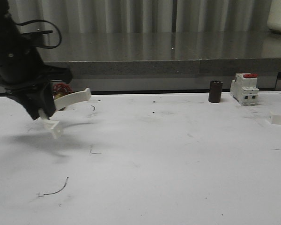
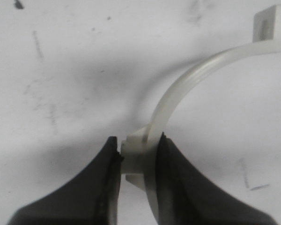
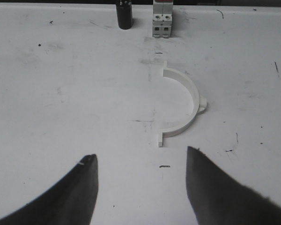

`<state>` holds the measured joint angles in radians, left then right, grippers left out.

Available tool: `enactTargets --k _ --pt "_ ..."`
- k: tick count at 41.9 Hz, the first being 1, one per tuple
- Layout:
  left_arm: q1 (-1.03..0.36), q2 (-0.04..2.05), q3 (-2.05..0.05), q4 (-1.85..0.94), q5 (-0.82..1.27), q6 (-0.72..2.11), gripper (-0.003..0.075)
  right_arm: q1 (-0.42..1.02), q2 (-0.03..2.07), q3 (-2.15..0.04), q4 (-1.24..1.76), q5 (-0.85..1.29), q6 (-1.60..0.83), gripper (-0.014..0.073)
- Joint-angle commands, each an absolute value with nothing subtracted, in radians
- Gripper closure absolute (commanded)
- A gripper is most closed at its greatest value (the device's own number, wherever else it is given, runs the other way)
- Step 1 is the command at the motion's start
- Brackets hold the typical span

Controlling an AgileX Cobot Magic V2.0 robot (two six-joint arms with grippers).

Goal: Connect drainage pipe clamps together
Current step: 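Lift the clamp half and carry it toward the table center, then lower the clamp half onto the table, open the left gripper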

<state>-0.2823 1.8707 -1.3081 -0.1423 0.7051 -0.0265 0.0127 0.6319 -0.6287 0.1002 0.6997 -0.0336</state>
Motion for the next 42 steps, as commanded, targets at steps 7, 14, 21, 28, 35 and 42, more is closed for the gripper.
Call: enactTargets --k 7,14,21,28,35,42 --pt "-0.455 1.825 -1.417 0.048 0.706 -0.337 0.0677 0.008 0.639 -0.663 0.101 0.645 -0.038 0.0146" --pt "-0.549 1.877 -1.485 0.095 0.739 -0.488 0.0677 0.008 0.639 -0.663 0.101 0.645 -0.038 0.0195" --pt "-0.619 1.945 -1.544 0.095 0.743 -0.577 0.0677 0.008 0.639 -0.663 0.101 0.645 -0.038 0.0195" --pt "-0.653 2.009 -1.582 0.097 0.760 -0.636 0.0677 0.008 0.639 -0.663 0.101 0.645 -0.038 0.0195" --pt "-0.663 2.057 -1.620 0.095 0.800 -0.652 0.0677 0.008 0.639 -0.663 0.101 0.645 -0.038 0.0195" --pt "-0.663 2.069 -1.640 0.095 0.829 -0.665 0.0676 0.008 0.639 -0.663 0.101 0.645 -0.038 0.0195"
